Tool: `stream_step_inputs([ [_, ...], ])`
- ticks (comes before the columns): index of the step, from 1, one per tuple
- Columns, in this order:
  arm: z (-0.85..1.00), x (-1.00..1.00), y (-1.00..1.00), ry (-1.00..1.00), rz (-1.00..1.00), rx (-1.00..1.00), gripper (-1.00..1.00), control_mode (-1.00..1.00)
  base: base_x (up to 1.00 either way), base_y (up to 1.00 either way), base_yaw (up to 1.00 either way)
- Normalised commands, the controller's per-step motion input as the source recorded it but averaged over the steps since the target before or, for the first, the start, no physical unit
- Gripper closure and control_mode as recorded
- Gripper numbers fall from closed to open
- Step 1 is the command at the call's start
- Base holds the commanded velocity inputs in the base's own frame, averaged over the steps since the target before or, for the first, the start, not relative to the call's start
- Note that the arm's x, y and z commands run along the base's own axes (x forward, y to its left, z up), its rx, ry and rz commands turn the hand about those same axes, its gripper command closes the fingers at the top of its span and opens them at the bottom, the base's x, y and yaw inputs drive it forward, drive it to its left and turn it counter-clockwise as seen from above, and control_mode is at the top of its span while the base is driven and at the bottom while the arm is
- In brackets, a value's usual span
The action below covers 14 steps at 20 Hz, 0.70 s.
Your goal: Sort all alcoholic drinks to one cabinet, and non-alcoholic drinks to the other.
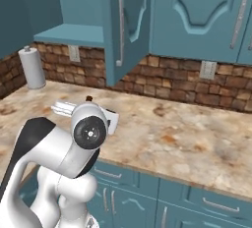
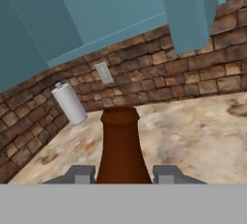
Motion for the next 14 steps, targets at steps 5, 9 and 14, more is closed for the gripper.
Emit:
stream_step_inputs([
  [5,0.0,0.0,0.0,0.0,0.0,0.0,1.0,1.0,0.16,0.47,0.13],
  [9,0.0,0.0,0.0,0.0,0.0,0.0,1.0,1.0,0.45,0.56,-0.04],
  [14,0.0,0.0,0.0,0.0,0.0,0.0,1.0,1.0,0.73,0.52,-0.14],
])
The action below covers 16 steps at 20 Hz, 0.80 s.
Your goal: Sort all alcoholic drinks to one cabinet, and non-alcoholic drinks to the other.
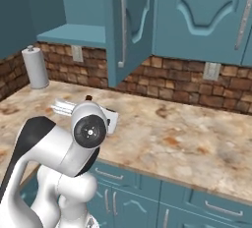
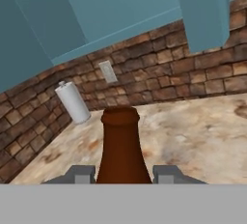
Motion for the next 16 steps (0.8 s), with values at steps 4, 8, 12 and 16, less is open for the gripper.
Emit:
stream_step_inputs([
  [4,0.0,0.0,0.0,0.0,0.0,0.0,1.0,1.0,0.95,0.41,-0.21],
  [8,0.0,0.0,0.0,0.0,0.0,0.0,1.0,1.0,1.0,0.15,-0.19],
  [12,0.0,0.0,0.0,0.0,0.0,0.0,1.0,1.0,1.0,0.0,-0.12],
  [16,0.0,0.0,0.0,0.0,0.0,0.0,1.0,1.0,0.87,0.0,-0.13],
])
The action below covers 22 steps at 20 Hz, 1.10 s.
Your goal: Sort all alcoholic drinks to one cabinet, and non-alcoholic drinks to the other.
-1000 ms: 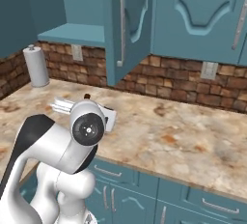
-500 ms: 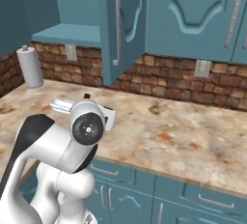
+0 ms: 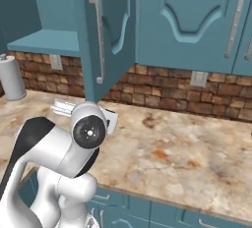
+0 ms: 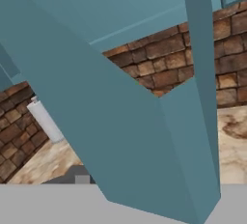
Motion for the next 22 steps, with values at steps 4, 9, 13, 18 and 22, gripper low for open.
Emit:
stream_step_inputs([
  [4,0.0,0.0,0.0,0.0,0.0,0.0,1.0,1.0,0.7,0.0,-0.13],
  [9,0.0,0.0,0.0,0.0,0.0,0.0,1.0,1.0,0.37,0.2,-0.16],
  [13,0.06,-0.26,0.53,-0.12,-0.18,-0.08,1.0,-1.0,0.0,0.0,0.0],
  [18,0.08,-0.83,0.71,-0.23,-0.25,-0.17,1.0,-1.0,0.0,0.0,0.0],
  [22,0.0,-1.0,0.58,-0.23,-0.34,-0.17,1.0,-1.0,0.0,0.0,0.0],
])
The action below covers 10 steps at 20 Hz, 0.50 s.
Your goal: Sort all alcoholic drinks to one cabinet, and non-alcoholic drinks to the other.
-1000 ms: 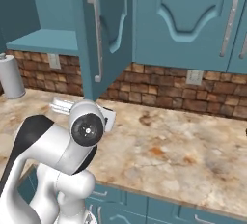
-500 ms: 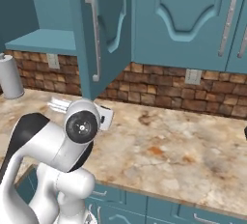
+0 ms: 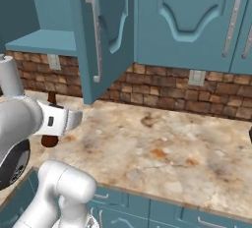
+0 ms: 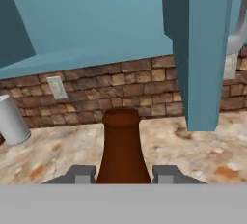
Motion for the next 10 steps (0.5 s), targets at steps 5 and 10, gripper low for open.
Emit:
stream_step_inputs([
  [5,0.04,-0.31,0.88,-0.13,-0.34,-0.21,1.0,-1.0,0.0,0.0,0.0],
  [10,0.07,0.46,0.74,-0.01,-0.28,-0.21,1.0,-1.0,0.0,0.0,0.0],
])
